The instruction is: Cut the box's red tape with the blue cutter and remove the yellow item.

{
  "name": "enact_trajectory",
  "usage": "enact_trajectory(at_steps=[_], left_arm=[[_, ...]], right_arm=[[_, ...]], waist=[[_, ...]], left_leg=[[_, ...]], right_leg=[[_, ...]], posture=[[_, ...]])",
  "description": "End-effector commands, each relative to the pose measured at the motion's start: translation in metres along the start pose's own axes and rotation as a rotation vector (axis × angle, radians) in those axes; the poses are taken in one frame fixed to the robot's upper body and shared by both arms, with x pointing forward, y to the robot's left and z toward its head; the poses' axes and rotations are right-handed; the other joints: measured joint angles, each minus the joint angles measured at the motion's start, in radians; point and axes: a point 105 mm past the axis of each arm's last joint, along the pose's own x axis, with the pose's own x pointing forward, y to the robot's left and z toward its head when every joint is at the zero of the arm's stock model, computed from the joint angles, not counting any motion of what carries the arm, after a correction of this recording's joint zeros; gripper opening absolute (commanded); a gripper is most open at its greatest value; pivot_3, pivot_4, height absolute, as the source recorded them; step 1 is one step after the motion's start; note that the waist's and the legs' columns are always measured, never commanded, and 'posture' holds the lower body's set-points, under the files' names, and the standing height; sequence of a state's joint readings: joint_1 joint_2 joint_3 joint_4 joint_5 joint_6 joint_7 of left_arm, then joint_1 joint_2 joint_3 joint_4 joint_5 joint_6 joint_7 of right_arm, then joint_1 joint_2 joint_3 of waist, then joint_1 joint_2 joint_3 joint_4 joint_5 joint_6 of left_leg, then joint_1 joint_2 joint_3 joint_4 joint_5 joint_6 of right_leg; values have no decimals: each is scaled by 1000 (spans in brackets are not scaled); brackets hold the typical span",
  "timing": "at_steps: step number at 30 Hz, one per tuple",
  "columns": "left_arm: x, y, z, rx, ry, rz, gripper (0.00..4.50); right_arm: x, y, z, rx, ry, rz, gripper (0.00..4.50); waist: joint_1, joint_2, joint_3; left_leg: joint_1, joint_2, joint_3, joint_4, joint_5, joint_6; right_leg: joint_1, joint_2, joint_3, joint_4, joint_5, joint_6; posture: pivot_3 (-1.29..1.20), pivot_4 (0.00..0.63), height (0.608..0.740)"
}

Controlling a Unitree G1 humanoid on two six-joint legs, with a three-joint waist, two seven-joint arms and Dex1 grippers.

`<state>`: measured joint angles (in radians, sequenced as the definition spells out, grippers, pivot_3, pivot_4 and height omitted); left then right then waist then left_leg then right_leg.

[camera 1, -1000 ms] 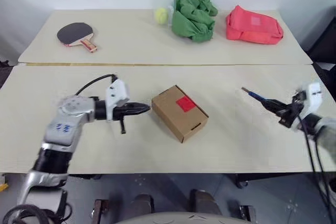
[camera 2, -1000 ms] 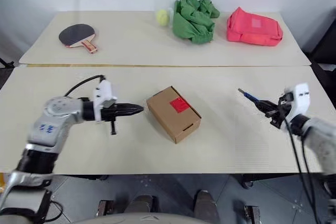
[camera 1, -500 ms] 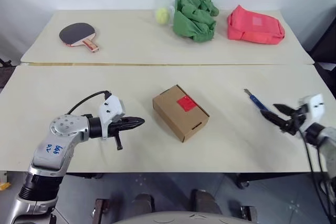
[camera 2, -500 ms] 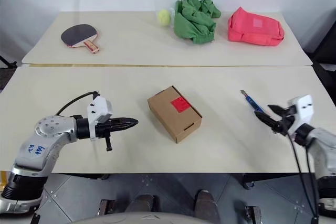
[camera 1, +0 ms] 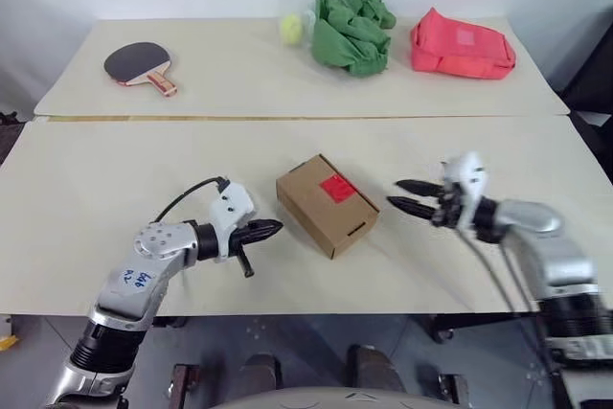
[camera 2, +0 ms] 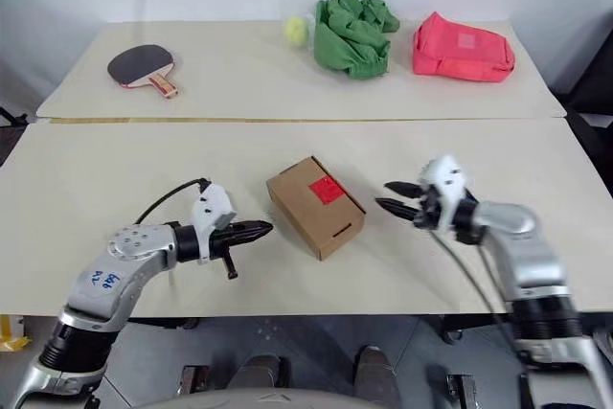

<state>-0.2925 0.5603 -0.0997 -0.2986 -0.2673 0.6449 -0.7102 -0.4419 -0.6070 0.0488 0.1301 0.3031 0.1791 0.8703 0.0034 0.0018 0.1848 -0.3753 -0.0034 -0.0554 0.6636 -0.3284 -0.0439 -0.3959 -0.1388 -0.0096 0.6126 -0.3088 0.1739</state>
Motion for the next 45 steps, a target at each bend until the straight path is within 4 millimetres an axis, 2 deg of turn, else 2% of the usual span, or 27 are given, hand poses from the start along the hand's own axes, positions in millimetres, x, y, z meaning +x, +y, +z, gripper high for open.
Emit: enact_trajectory(at_steps=[1, 3, 5, 10, 15, 24, 28, 29, 32, 34, 36, 39, 42, 44, 45], left_arm=[[8, 1, 9, 14, -15, 21, 0], [13, 0, 10, 11, -15, 19, 0], [14, 1, 10, 6, -15, 26, 0], [12, 3, 8, 7, -4, 34, 0], [1, 4, 1, 4, 25, 32, 0], [-14, -2, -4, 2, 65, 10, 0], [-30, -6, -6, 20, 95, -22, 0], [-39, -6, -2, 34, 89, -45, 0], [-51, -7, 18, 91, 36, -99, 0], [-53, -14, 46, 148, -58, -202, 0], [-53, -18, 63, 186, -110, -273, 0], [-37, -18, 83, 252, -145, -341, 0], [-19, -14, 81, 314, -108, -365, 0], [-7, -8, 66, 384, -31, -366, 0], [0, -6, 61, 400, -9, -361, 0]], right_arm=[[13, 5, 11, -160, -20, 1, 119], [25, 23, 17, -142, -49, 73, 54], [27, 36, 24, -107, -66, 134, 54], [14, 77, 31, 0, -9, 341, 54], [8, 98, 34, 30, 49, 405, 54], [0, 87, 10, 31, 175, 294, 54], [-15, 66, 11, 46, 200, 207, 54], [-23, 57, 17, 132, 202, 174, 54], [-36, 53, 29, 313, 192, 154, 629], [-43, 54, 39, 472, 213, 152, 1311], [-50, 63, 40, 581, 310, 178, 1981], [-43, 76, 43, 665, 325, 239, 2894], [-30, 84, 51, 715, 270, 268, 3853], [-20, 89, 52, 752, 254, 255, 4456], [-15, 91, 50, 771, 256, 240, 4456]], waist=[[1, 0, 0], [-2, 0, 0], [-5, 0, 0], [-5, 0, 0], [-7, 0, 0], [-2, 0, 0], [-4, 0, 0], [-5, 0, 0], [-4, -1, 0], [-3, -1, 0], [0, -1, 0], [4, -1, 0], [1, -2, 0], [-10, -1, 0], [-15, -1, 0]], left_leg=[[0, -1, 0, 0, 0, 0], [0, -1, 0, 0, 0, 0], [0, 0, 0, 0, 0, 0], [0, 0, -1, 0, 0, 0], [0, 0, -1, 0, 0, 0], [0, -1, -1, 0, 0, 1], [1, 0, 0, -1, 0, 1], [0, 0, 0, -1, 0, 1], [0, 0, -1, -1, 0, 1], [0, 0, -1, 0, 0, 1], [0, 0, -1, 0, 0, 1], [0, 0, -2, 0, 0, 1], [0, 0, -1, 0, -1, 1], [1, 0, -1, -1, -1, 1], [1, 0, 0, -1, -1, 1]], right_leg=[[0, -1, 0, 0, 0, 0], [0, -1, 0, -1, 0, 0], [0, 0, 0, -1, 0, 0], [0, 0, -1, 0, 0, 0], [1, 0, -1, 0, 0, 0], [1, 0, 0, 0, 0, 0], [1, 0, 0, 0, 0, 0], [0, 0, 0, 0, 0, 0], [0, 0, 0, 0, 0, 0], [1, 0, 0, 0, 0, 0], [1, 0, -1, 0, 1, -1], [2, 0, -1, 0, 1, -1], [2, 0, -1, -1, 1, -1], [1, 0, -1, 0, 1, -1], [1, 0, -1, 0, 1, -1]], posture=[[0, 150, 740], [0, 150, 740], [0, 150, 740], [0, 150, 740], [0, 150, 740], [0, 150, 740], [0, 150, 740], [0, 150, 740], [0, 150, 740], [0, 150, 740], [0, 150, 740], [0, 150, 740], [0, 150, 740], [0, 150, 740], [0, 150, 740]])
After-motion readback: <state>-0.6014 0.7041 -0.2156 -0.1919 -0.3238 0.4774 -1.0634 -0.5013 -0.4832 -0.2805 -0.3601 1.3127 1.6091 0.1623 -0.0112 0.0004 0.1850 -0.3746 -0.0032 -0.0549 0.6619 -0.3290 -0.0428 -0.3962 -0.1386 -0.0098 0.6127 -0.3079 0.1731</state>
